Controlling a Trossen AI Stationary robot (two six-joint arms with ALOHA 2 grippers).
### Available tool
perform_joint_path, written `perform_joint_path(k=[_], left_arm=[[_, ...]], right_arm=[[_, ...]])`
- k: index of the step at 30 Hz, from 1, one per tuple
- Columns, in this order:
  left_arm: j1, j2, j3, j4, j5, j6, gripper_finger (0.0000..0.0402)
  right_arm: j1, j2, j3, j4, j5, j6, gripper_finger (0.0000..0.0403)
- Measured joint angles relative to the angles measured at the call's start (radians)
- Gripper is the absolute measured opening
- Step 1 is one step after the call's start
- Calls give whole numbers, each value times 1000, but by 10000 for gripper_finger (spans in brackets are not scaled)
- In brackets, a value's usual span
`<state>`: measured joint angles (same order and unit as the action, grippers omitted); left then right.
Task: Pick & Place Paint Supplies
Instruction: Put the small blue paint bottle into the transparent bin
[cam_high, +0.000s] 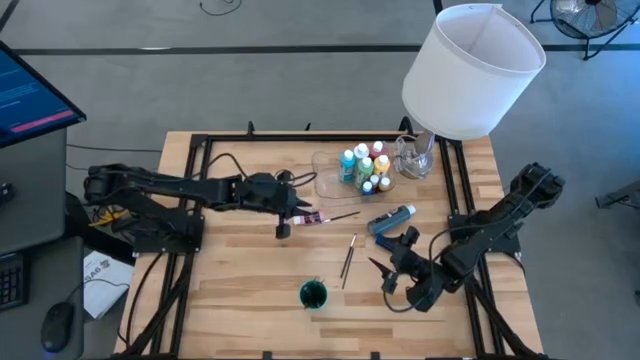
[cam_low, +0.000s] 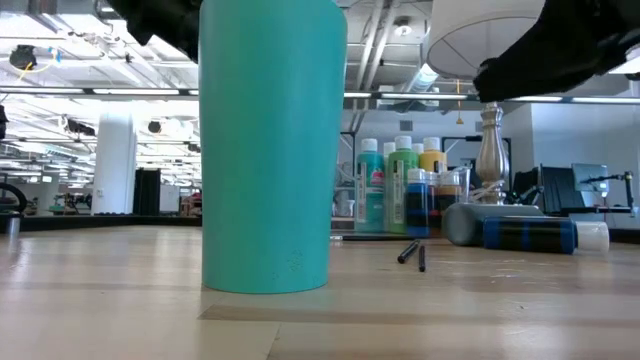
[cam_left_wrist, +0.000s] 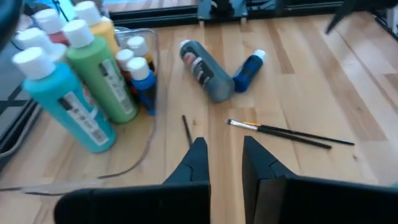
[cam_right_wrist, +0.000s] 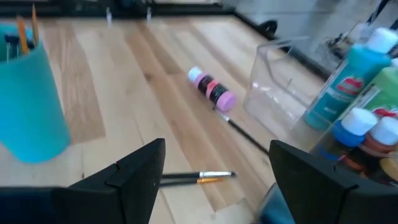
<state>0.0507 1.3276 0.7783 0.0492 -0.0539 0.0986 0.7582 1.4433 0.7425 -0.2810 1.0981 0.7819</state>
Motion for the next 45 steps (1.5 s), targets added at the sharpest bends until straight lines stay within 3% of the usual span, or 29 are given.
perform_joint_path(k=[4,13,16,20,23,26,32,35,41,45], left_arm=[[51,-6,-22,6,52,28,1],[162,25,-25,66,235,51,1],[164,25,-25,89,263,42,1],[137,25,-24,105,308,9,1],[98,25,-24,105,309,-25,1],[63,24,-24,105,314,-26,1],[28,25,-24,104,312,-26,1],[21,24,-24,103,312,-27,1],[-1,24,-24,103,308,-29,1],[-14,25,-24,106,308,-30,1]], right_arm=[[-31,0,0,-5,-64,-51,282],[-168,-16,-28,-1,-81,-65,282],[-223,-45,-71,156,-193,-193,282],[-248,-72,-116,490,-410,-447,282],[-245,-101,-117,543,-506,-498,282],[-230,-160,-117,442,-514,-422,282],[-187,-266,-117,40,-522,50,282],[-152,-262,-117,-66,-521,202,282],[-84,-159,-118,-32,-520,238,282],[-42,-46,-118,153,-521,248,282]])
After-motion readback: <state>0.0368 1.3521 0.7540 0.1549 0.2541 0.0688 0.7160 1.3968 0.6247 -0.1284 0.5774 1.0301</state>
